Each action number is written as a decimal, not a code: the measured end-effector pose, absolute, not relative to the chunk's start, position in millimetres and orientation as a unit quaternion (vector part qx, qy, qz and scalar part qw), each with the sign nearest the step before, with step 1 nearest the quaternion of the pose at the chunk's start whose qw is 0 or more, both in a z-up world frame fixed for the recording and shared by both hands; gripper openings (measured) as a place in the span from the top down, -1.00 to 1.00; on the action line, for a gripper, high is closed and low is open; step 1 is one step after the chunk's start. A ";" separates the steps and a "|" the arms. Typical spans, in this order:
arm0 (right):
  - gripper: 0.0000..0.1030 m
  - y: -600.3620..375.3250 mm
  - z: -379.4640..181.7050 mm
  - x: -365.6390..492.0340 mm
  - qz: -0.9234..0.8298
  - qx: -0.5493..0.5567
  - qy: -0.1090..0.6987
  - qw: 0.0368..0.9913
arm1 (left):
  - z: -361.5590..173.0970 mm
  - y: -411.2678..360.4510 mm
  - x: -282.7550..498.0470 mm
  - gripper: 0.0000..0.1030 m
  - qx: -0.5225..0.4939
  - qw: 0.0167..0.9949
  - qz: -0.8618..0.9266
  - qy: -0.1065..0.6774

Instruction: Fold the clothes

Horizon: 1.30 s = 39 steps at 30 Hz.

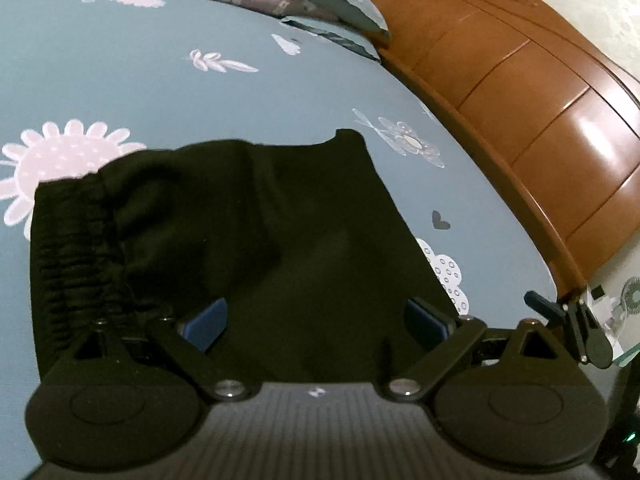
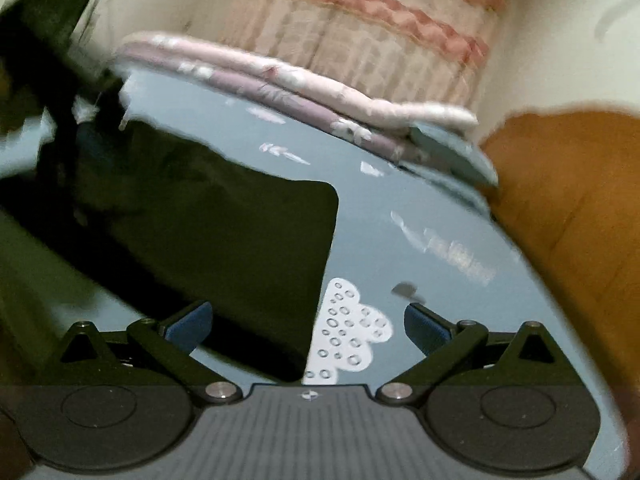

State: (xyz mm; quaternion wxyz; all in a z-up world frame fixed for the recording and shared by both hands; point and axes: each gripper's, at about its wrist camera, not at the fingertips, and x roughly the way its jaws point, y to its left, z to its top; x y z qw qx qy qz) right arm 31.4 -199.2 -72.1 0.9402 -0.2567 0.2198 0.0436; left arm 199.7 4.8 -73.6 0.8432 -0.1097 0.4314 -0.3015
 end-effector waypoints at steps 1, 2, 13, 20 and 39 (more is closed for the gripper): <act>-1.00 -193.7 -75.9 32.9 0.043 -0.285 0.215 0.933 | -73.1 4.4 199.7 -0.85 -0.103 0.844 -0.302 0.432; -1.00 -187.5 -80.4 33.7 0.044 -0.317 0.209 0.924 | -74.2 5.1 200.8 -0.85 -0.098 0.844 -0.299 0.434; -1.00 -149.8 -99.2 32.2 0.081 -0.493 0.133 0.856 | -79.3 12.8 208.1 -0.85 -0.127 0.836 -0.300 0.442; -1.00 -123.4 -97.1 22.0 0.127 -0.520 0.088 0.840 | -76.4 19.7 220.0 -0.85 -0.156 0.828 -0.295 0.451; -1.00 -91.7 -103.1 31.3 0.174 -0.563 0.059 0.806 | -56.4 68.7 203.7 -0.85 -0.193 0.839 -0.279 0.425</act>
